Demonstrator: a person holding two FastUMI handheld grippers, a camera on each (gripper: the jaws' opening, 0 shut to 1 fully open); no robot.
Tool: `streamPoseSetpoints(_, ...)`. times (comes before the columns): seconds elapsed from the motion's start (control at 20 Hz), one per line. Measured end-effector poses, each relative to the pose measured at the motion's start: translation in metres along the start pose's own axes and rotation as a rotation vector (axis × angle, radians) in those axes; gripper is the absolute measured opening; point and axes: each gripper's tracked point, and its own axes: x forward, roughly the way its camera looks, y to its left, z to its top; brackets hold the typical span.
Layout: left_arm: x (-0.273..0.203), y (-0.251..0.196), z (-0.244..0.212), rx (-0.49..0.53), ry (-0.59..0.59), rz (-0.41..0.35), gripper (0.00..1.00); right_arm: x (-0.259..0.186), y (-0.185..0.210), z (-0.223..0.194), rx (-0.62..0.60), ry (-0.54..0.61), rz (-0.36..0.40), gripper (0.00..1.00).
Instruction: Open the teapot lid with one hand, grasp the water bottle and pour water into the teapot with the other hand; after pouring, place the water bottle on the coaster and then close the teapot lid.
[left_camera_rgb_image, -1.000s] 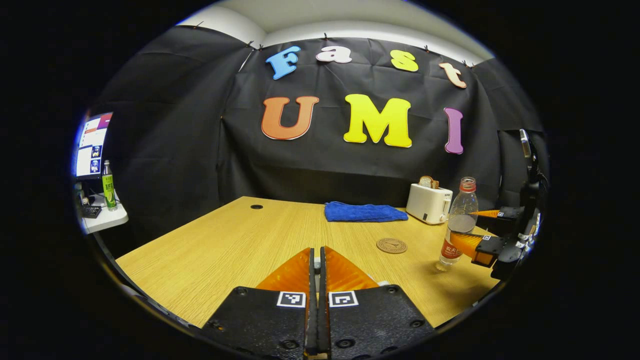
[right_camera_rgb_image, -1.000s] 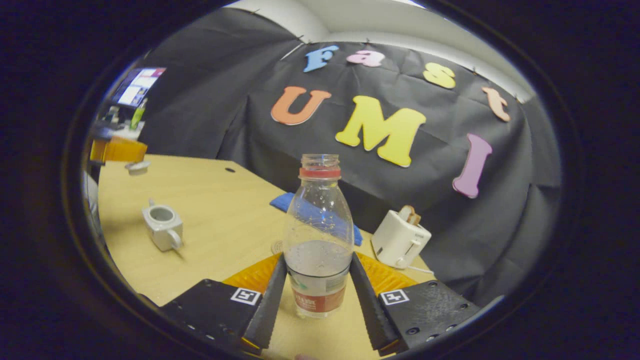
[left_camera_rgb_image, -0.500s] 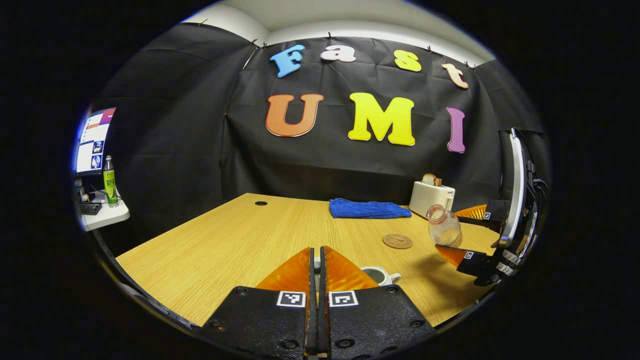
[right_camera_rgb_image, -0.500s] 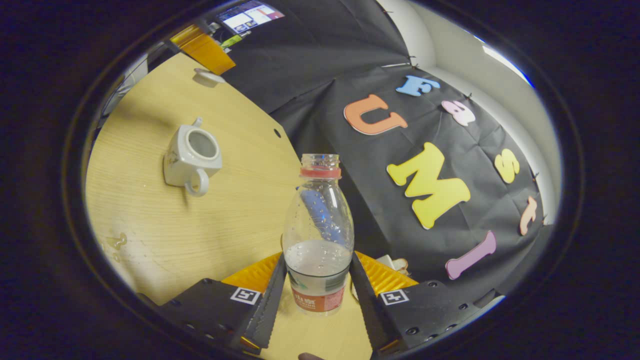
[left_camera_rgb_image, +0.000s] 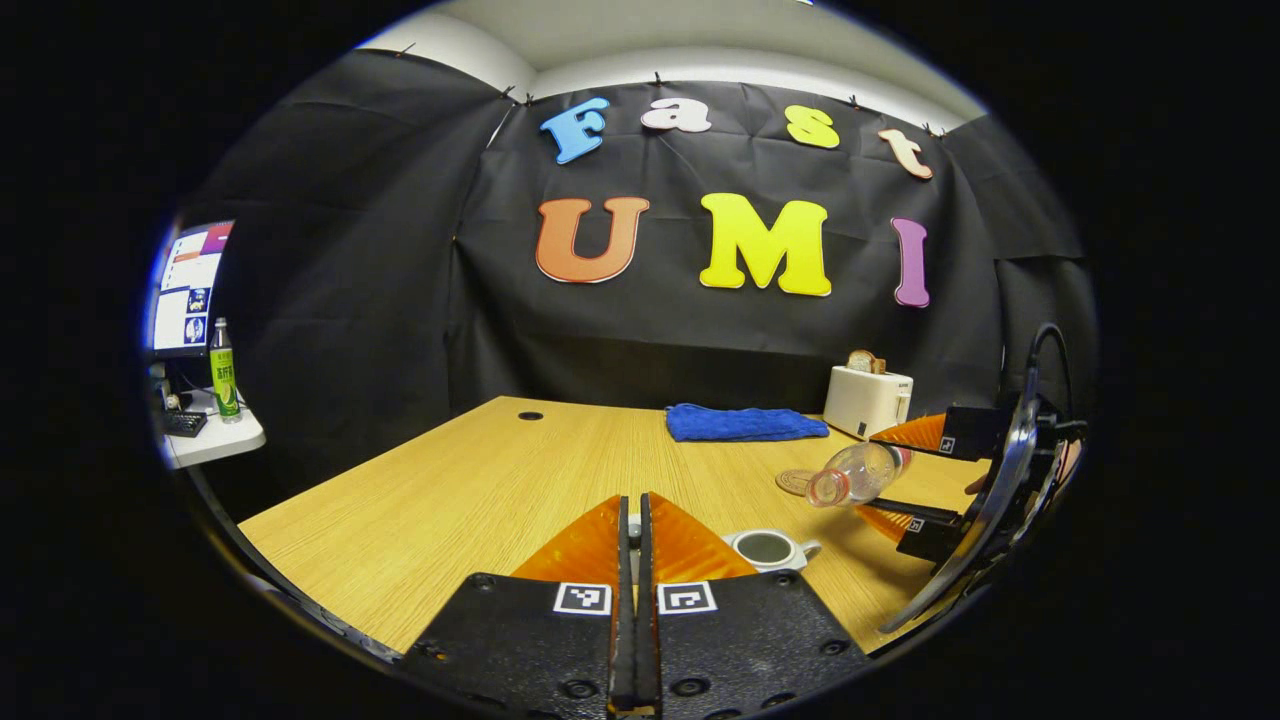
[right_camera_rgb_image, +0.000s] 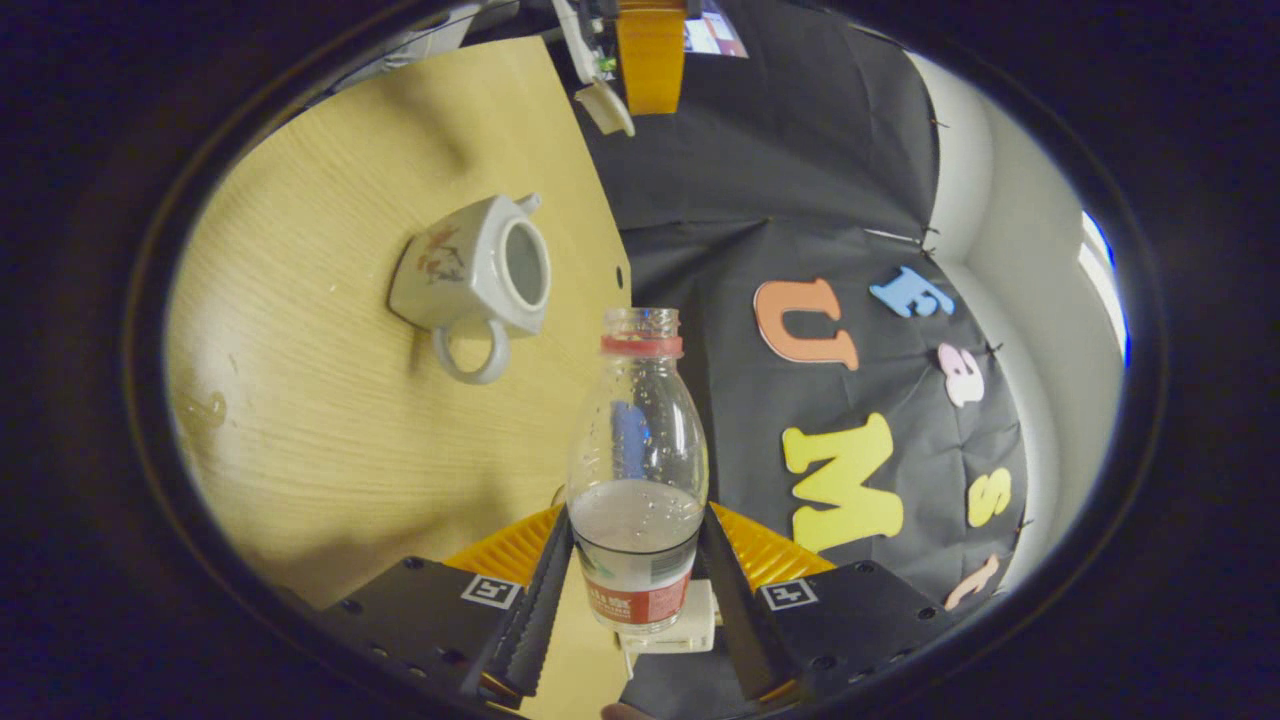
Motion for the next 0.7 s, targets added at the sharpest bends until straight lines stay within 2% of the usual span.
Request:
streamPoseSetpoints(0.3,-0.003,0.008,-0.002,-0.002,0.000,0.010,0.03,0.009,0.001,0.010,-0.152,-0.028,-0.015,0.72)
streamPoseSetpoints(0.45,-0.004,0.015,-0.003,-0.007,-0.001,0.020,0.03,0.010,-0.008,0.017,-0.228,-0.042,-0.056,0.71)
streamPoseSetpoints(0.7,-0.006,0.018,-0.004,-0.015,0.002,0.025,0.03,0.010,-0.007,0.025,-0.284,-0.061,-0.065,0.72)
